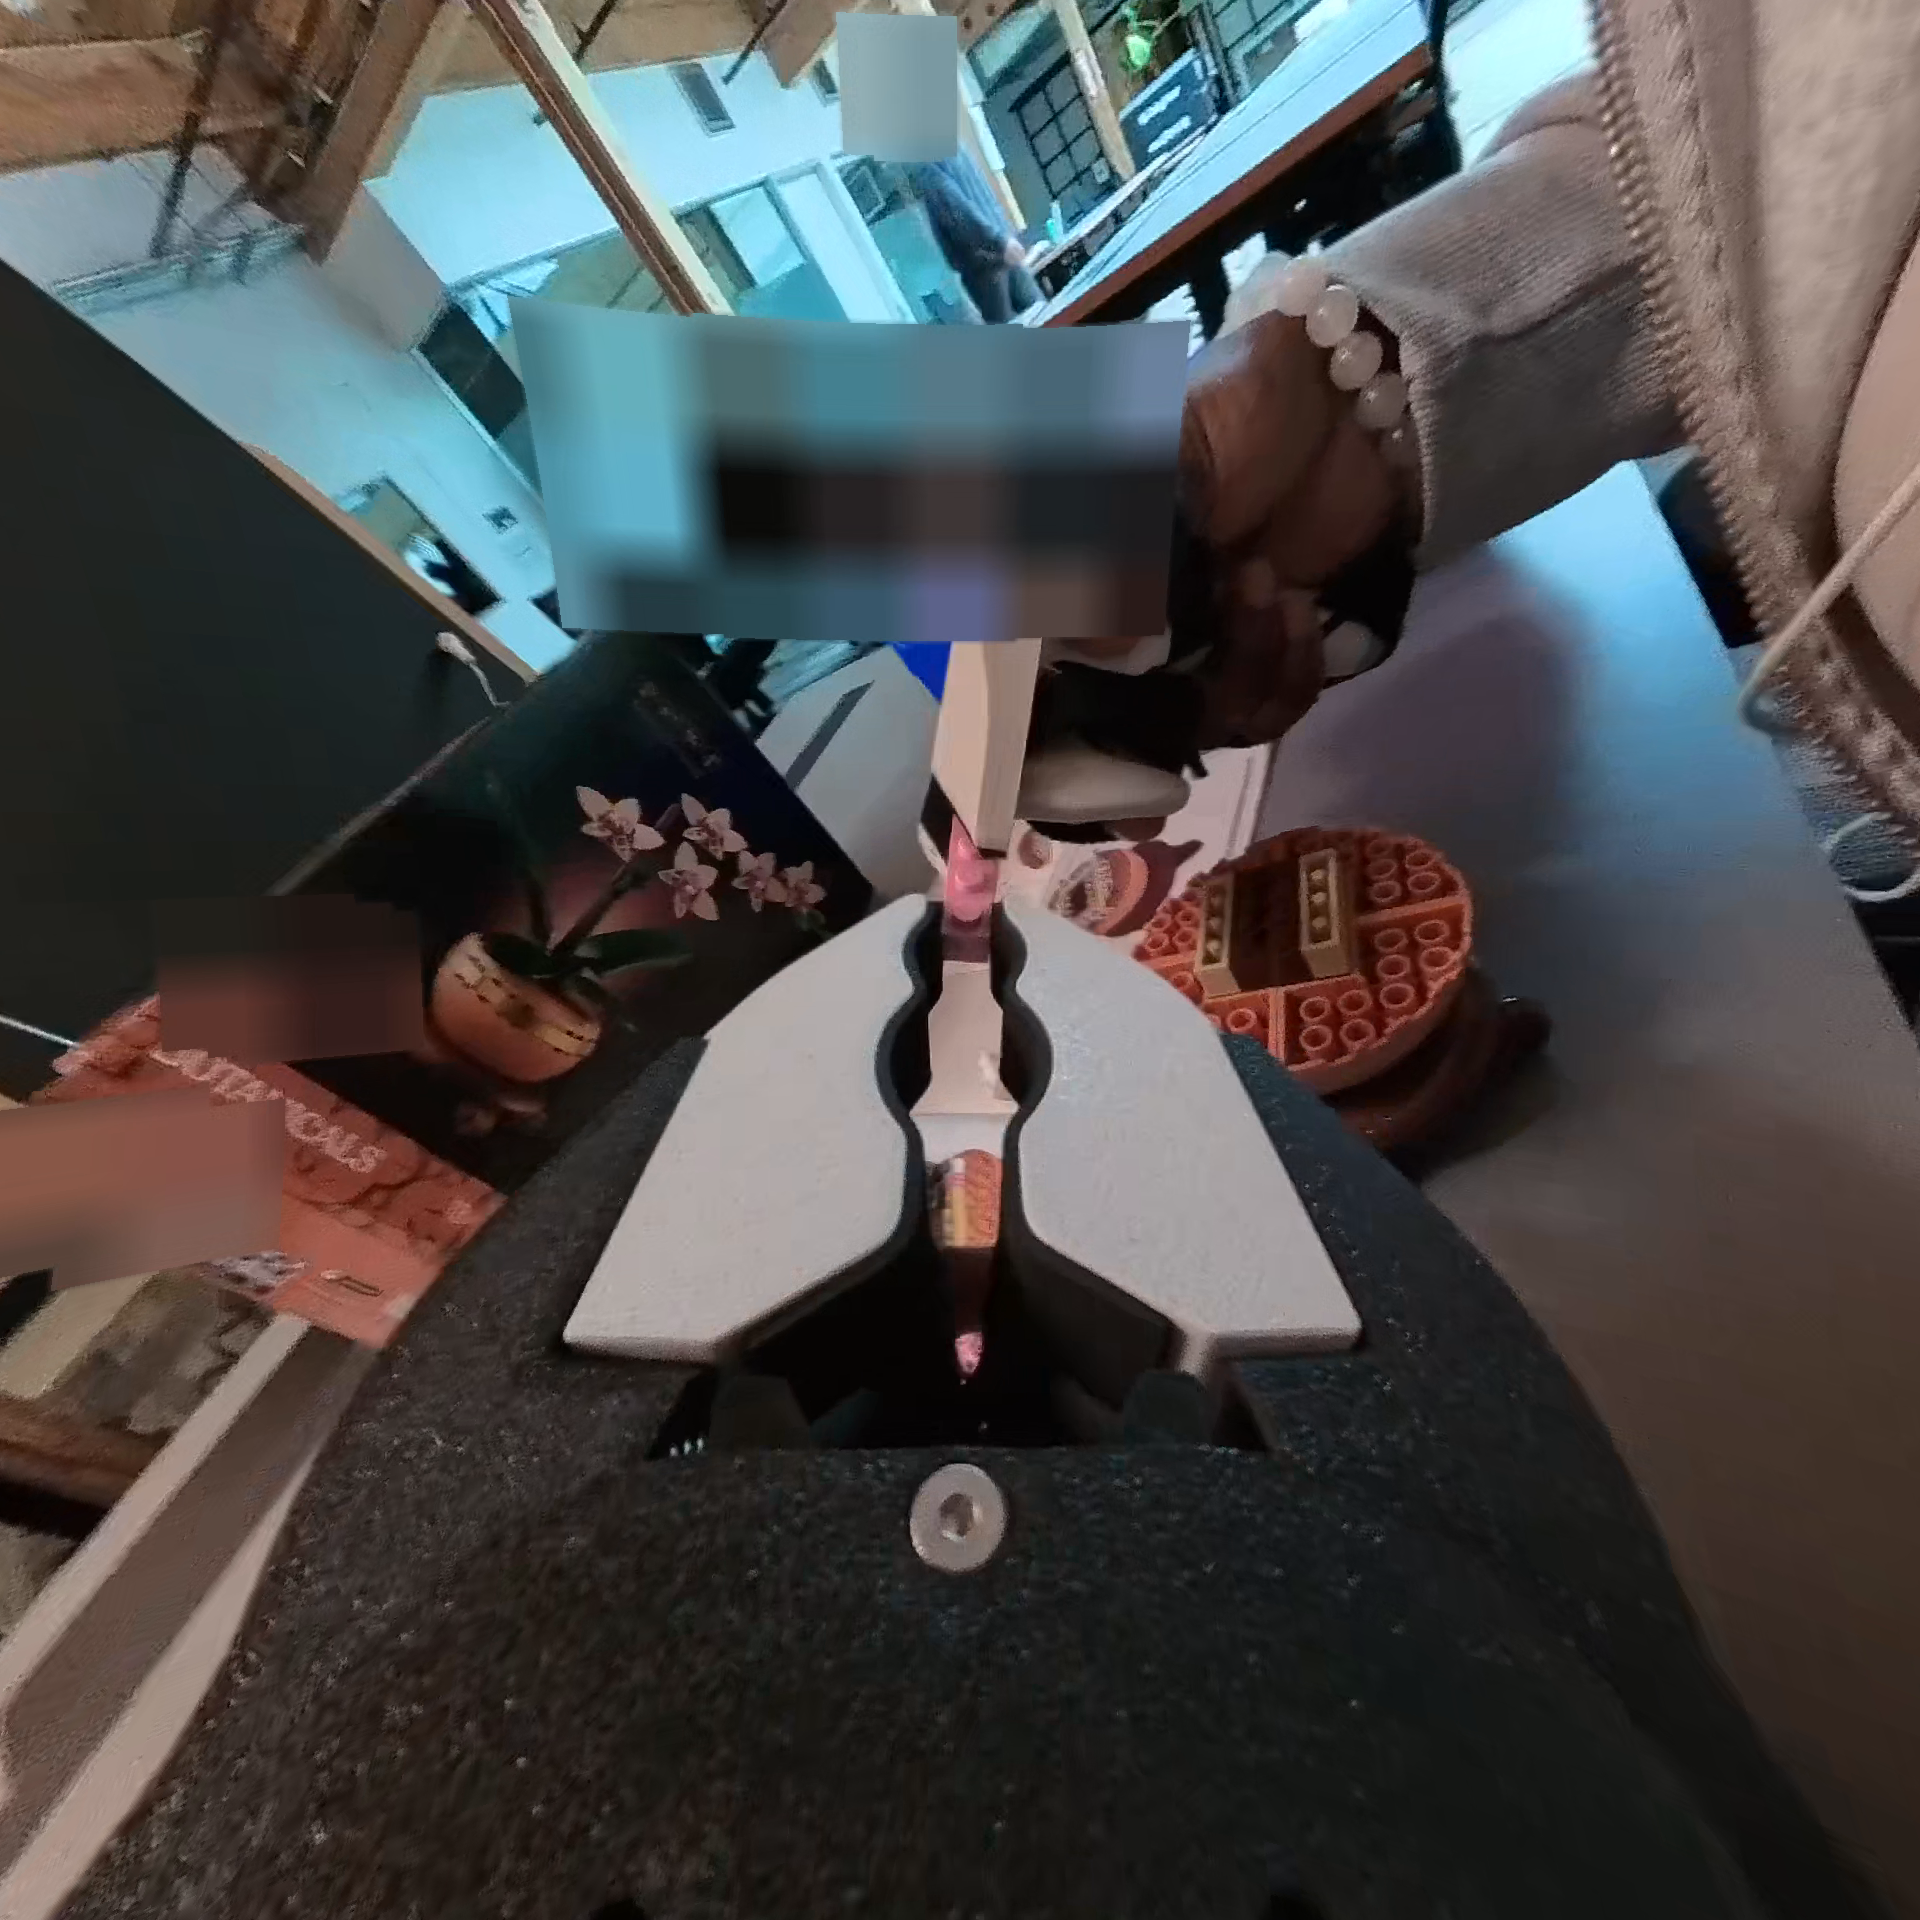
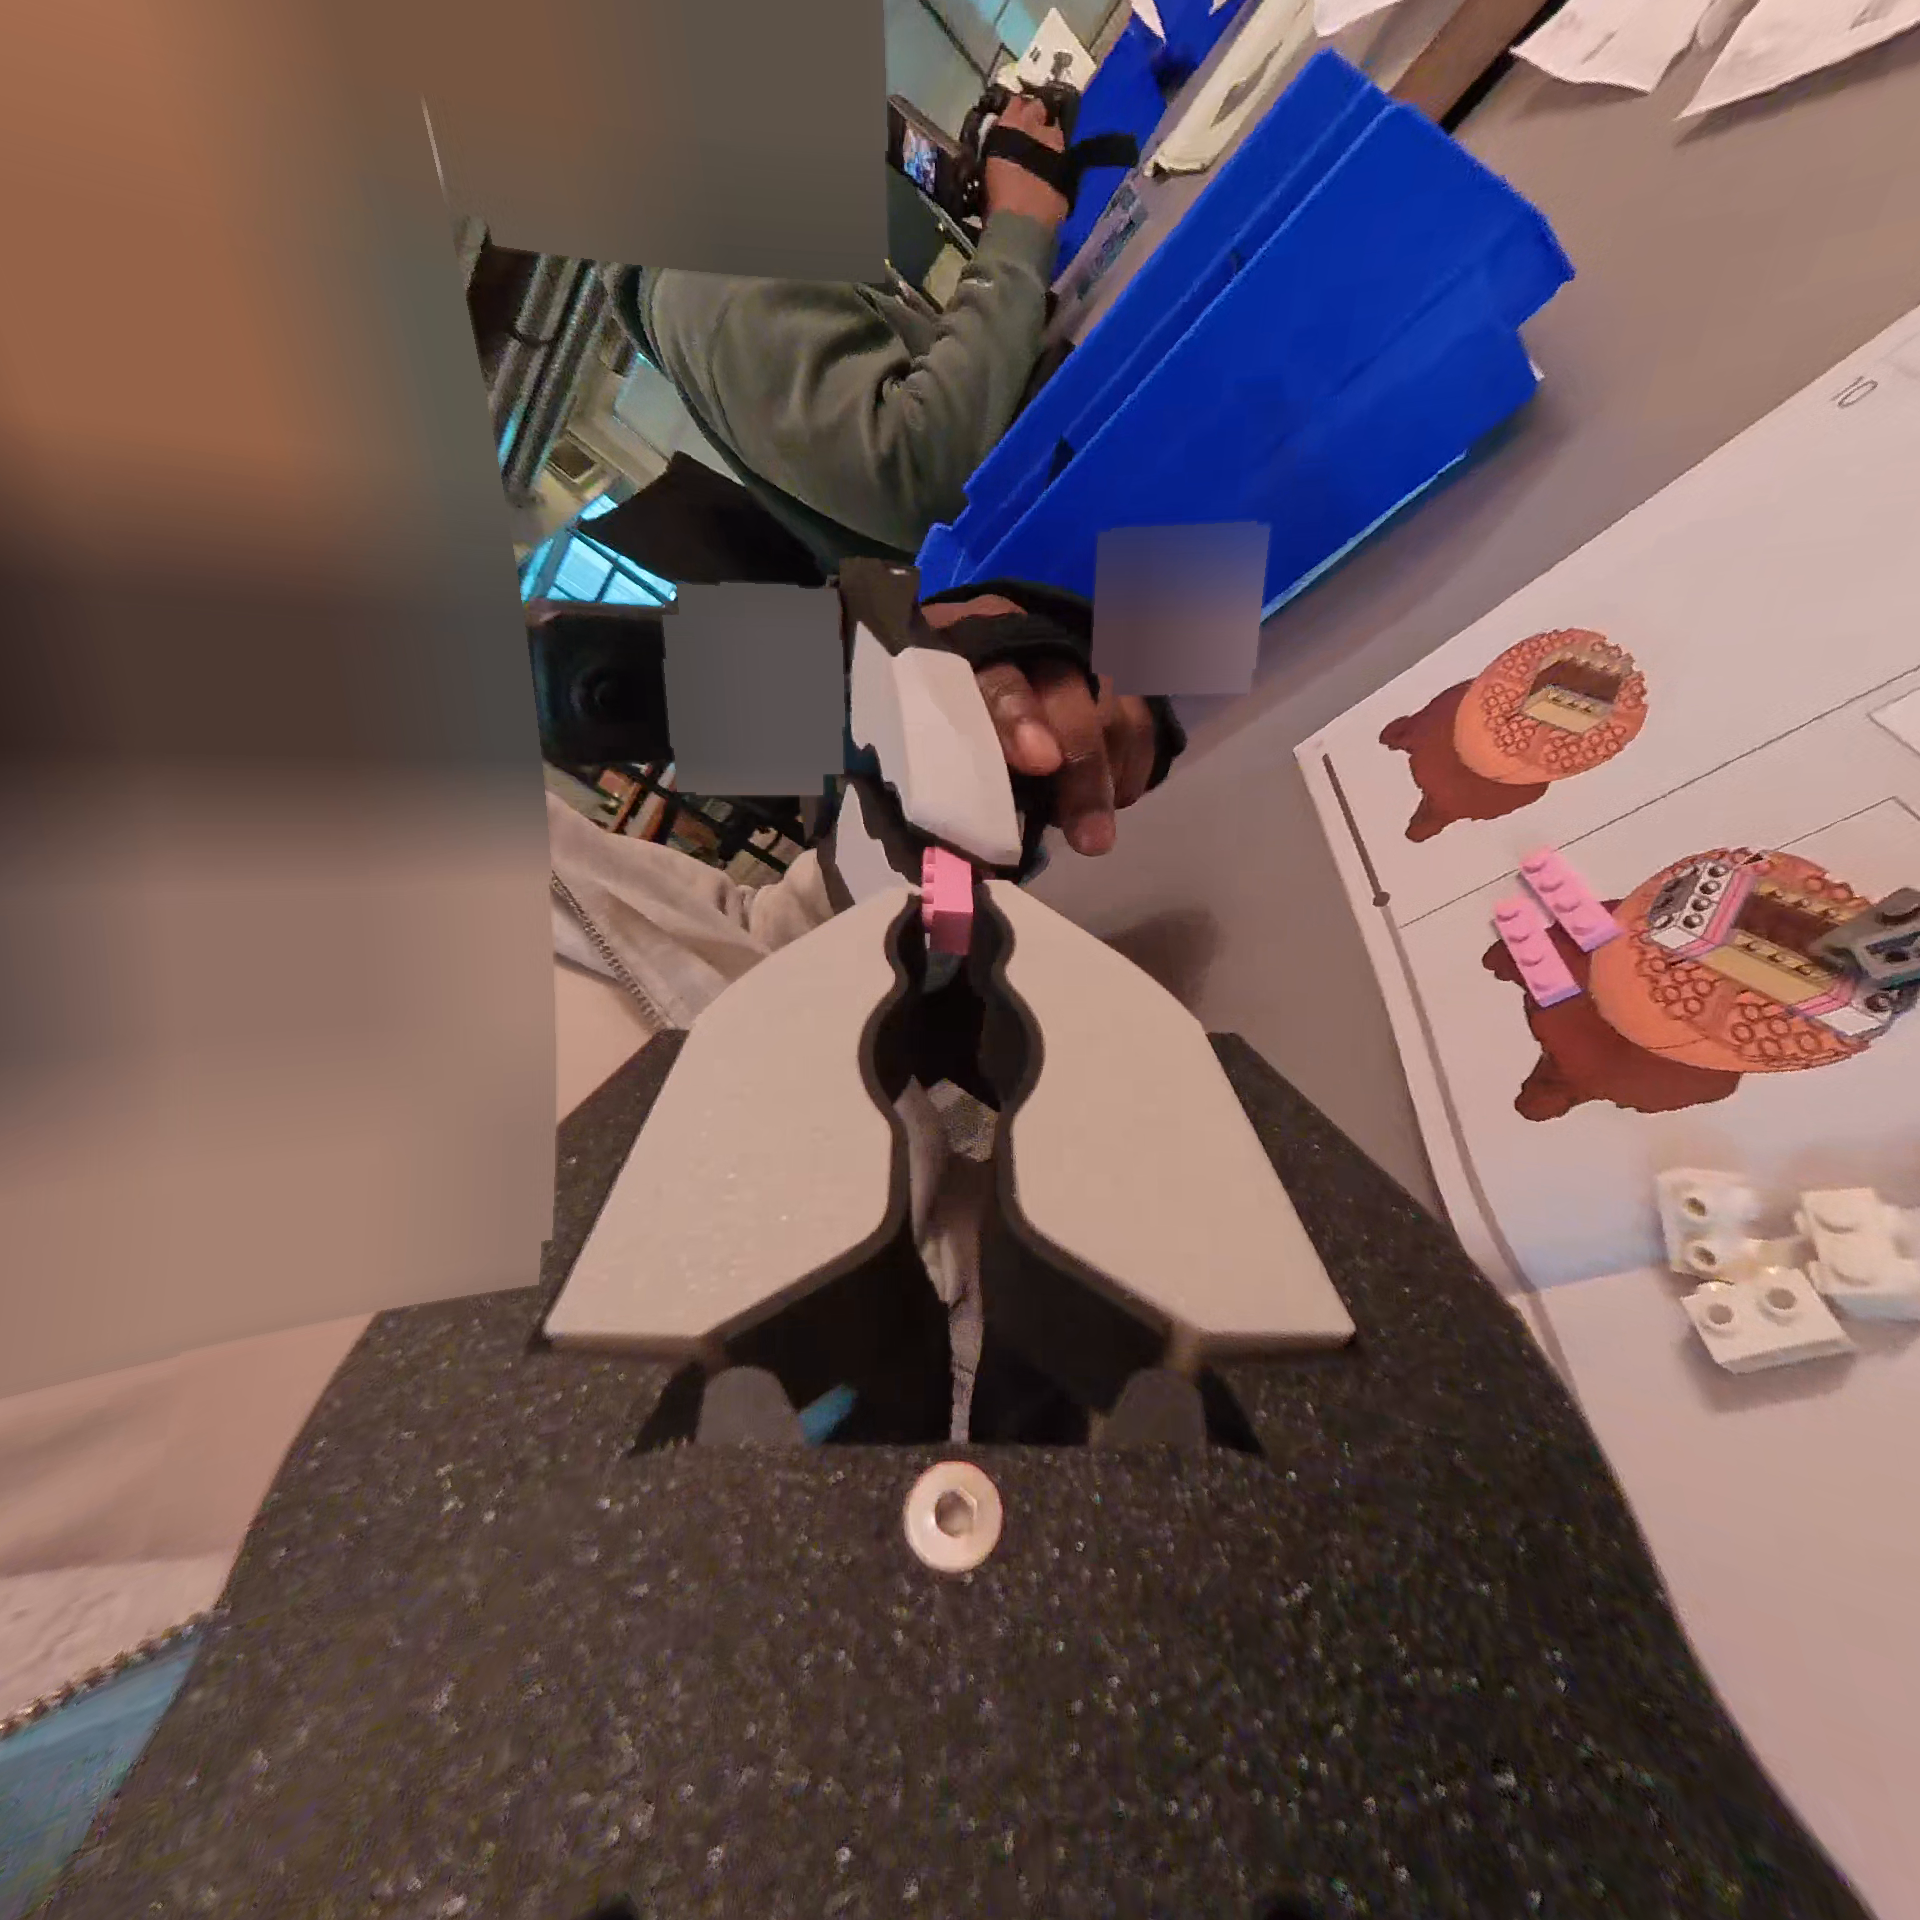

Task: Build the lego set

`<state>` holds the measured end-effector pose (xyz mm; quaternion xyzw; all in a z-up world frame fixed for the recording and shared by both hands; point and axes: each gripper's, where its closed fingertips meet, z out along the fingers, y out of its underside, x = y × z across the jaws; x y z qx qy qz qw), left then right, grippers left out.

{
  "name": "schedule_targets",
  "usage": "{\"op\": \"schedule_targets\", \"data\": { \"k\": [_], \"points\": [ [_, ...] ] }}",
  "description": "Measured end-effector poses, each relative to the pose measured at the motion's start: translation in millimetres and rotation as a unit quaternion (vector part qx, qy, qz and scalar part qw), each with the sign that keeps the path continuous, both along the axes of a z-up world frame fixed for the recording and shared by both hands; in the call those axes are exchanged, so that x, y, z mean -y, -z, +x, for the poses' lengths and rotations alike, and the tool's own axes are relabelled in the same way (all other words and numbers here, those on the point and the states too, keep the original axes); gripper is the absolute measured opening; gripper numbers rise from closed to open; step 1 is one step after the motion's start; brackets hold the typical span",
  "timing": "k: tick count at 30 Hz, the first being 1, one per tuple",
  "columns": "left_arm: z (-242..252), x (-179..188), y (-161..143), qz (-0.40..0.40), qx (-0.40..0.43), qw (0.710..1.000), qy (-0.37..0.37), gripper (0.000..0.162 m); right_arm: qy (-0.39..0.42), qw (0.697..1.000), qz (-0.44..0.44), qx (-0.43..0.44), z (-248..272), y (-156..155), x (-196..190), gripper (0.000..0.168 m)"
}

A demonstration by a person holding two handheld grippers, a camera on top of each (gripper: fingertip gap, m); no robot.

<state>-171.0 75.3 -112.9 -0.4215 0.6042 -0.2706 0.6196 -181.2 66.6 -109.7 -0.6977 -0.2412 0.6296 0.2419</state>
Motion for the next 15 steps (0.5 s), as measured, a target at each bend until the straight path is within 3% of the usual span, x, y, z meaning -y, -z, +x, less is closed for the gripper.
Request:
{"op": "schedule_targets", "data": {
  "k": [2, 4, 5, 9, 10, 12, 15],
  "points": [
    [-2, -2, -1, -0.052, 0.013, 0.998, 0.011, 0.008, 0.003, 1.0, 0.024, -0.015, -2, -4, -2, 0.01],
    [-5, -8, -3, -0.129, 0.034, 0.991, 0.01, 0.008, 0.01, 0.996, 0.084, -0.027, -1, -12, -5, 0.03],
    [-7, -12, -4, -0.166, 0.047, 0.985, 0.01, 0.008, 0.019, 0.992, 0.126, -0.018, 1, -14, -8, 0.033],
    [-11, -8, -3, -0.296, 0.058, 0.952, 0.051, 0.007, 0.043, 0.945, 0.309, 0.096, 8, -6, -21, 0.065],
    [-12, -5, -4, -0.314, 0.058, 0.945, 0.066, 0.007, 0.028, 0.935, 0.334, 0.12, 7, -2, -20, 0.062],
    [-12, -1, -3, -0.331, 0.052, 0.939, 0.082, 0.007, -0.01, 0.923, 0.361, 0.133, 4, 0, -13, 0.038],
    [-10, 0, 3, -0.333, 0.029, 0.939, 0.083, 0.007, -0.017, 0.924, 0.367, 0.103, 4, -8, -13, 0.017]
  ]
}}
